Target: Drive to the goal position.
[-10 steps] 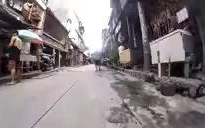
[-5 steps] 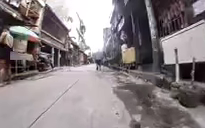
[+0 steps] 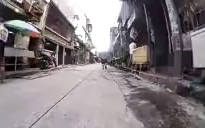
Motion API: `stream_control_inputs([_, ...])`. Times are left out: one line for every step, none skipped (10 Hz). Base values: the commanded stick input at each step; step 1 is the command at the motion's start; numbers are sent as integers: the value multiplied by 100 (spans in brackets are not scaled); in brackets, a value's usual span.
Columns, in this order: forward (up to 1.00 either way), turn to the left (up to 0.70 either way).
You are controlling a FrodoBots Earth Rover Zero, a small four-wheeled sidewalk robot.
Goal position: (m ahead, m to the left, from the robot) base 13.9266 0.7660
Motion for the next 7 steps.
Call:
stream_control_inputs([100,0])
stream_control_inputs([100,0])
stream_control_inputs([100,0])
stream_control_inputs([100,0])
stream_control_inputs([100,0])
stream_control_inputs([100,0])
stream_control_inputs([100,0])
